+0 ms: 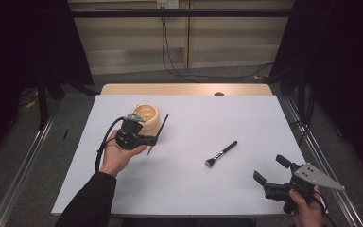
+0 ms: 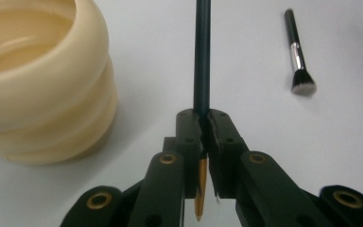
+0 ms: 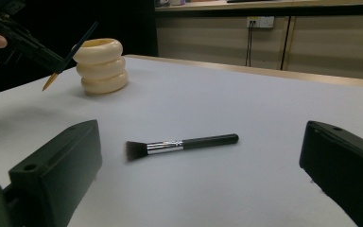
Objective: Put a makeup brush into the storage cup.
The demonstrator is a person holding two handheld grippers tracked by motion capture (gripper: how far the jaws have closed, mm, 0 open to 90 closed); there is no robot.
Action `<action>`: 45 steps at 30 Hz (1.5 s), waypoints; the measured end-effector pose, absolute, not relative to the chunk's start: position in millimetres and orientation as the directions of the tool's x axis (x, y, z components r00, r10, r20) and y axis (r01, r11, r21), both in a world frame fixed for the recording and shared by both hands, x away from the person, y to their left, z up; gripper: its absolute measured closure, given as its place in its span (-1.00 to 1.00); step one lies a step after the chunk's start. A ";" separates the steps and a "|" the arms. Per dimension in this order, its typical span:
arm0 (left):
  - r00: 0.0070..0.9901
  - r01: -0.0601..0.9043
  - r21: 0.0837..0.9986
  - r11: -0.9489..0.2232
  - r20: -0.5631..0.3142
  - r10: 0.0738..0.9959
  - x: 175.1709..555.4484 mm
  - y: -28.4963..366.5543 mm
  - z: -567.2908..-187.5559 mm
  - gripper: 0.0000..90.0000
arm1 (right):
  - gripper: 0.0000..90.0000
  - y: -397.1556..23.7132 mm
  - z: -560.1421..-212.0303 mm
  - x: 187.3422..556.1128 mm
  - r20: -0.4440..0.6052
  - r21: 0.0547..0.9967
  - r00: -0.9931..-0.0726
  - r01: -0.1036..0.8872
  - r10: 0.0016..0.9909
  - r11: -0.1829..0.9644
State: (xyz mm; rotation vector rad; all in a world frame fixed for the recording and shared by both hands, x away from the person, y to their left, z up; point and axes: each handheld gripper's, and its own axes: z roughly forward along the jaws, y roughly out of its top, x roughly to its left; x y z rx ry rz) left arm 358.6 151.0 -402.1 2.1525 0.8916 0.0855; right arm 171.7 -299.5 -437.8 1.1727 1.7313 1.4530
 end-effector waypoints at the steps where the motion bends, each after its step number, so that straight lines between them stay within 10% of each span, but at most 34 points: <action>1: 0.744 0.569 0.697 -0.436 -0.210 0.635 358.2 151.3 -402.3 0.87 | -1.00 -299.5 -437.8 171.7 0.101 0.967 -0.440 0.254 0.892 0.016; 45: 0.801 0.381 0.913 -0.148 -0.246 0.546 308.8 172.1 -377.0 0.87 | -1.00 -299.1 -437.6 171.3 0.110 0.968 -0.435 0.251 0.894 0.003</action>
